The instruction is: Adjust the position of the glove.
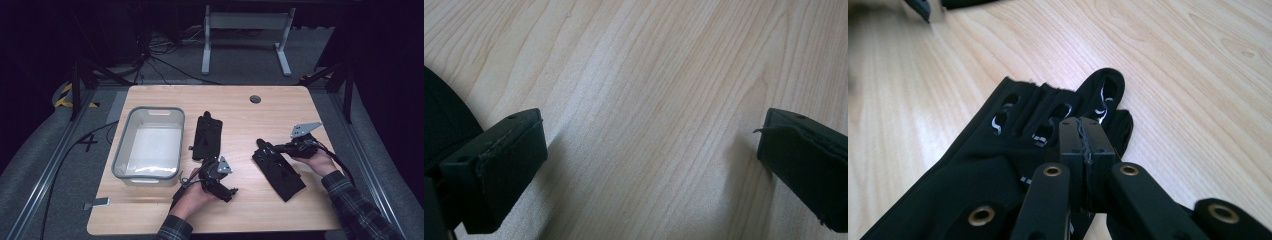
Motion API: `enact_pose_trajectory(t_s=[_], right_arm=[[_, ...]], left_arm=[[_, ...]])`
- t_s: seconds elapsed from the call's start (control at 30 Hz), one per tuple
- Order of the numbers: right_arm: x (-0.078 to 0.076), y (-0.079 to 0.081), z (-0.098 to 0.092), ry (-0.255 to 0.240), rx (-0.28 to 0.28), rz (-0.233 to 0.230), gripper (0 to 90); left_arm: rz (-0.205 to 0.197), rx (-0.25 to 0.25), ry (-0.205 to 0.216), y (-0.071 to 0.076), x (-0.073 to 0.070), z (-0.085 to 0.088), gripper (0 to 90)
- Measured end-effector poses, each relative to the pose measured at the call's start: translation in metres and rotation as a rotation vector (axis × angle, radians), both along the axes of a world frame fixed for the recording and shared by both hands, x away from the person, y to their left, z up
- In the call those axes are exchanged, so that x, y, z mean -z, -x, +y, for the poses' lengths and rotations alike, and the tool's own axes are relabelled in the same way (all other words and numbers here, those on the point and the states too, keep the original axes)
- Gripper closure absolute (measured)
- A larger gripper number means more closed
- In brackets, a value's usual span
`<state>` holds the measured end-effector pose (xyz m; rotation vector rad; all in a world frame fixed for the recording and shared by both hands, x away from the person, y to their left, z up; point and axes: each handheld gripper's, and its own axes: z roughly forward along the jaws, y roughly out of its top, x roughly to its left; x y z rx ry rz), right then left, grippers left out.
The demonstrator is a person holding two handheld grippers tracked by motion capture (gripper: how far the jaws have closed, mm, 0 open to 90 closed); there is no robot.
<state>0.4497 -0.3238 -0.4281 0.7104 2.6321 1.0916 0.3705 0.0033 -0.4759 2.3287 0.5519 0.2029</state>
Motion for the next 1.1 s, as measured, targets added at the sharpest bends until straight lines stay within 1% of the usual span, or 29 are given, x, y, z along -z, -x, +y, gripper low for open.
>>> enact_pose_trajectory(t_s=[0.1, 0.27, 0.37, 0.53, 0.8, 1.03, 1.1], right_arm=[[0.003, -0.006, 0.005, -0.002, -0.001, 0.002, 90.0], [0.012, -0.013, 0.011, 0.014, -0.001, 0.008, 90.0], [0.017, -0.014, 0.012, 0.040, -0.005, 0.019, 90.0], [0.017, -0.013, 0.011, 0.047, 0.004, 0.016, 90.0], [0.015, -0.007, -0.003, 0.067, 0.038, 0.014, 90.0], [0.015, 0.004, -0.017, 0.066, 0.059, 0.018, 90.0], [0.015, 0.010, -0.022, 0.064, 0.066, 0.028, 90.0]], left_arm=[[0.000, 0.000, 0.000, 0.000, 0.000, 0.000, 0.0], [0.000, 0.000, 0.000, 0.000, 0.000, 0.000, 0.0], [0.000, 0.000, 0.000, 0.000, 0.000, 0.000, 0.0], [0.000, 0.000, 0.000, 0.000, 0.000, 0.000, 0.0], [0.000, 0.000, 0.000, 0.000, 0.000, 0.000, 0.0], [0.000, -0.001, 0.000, 0.000, 0.000, 0.000, 0.0], [0.000, -0.001, 0.000, 0.000, 0.000, 0.000, 0.0]])
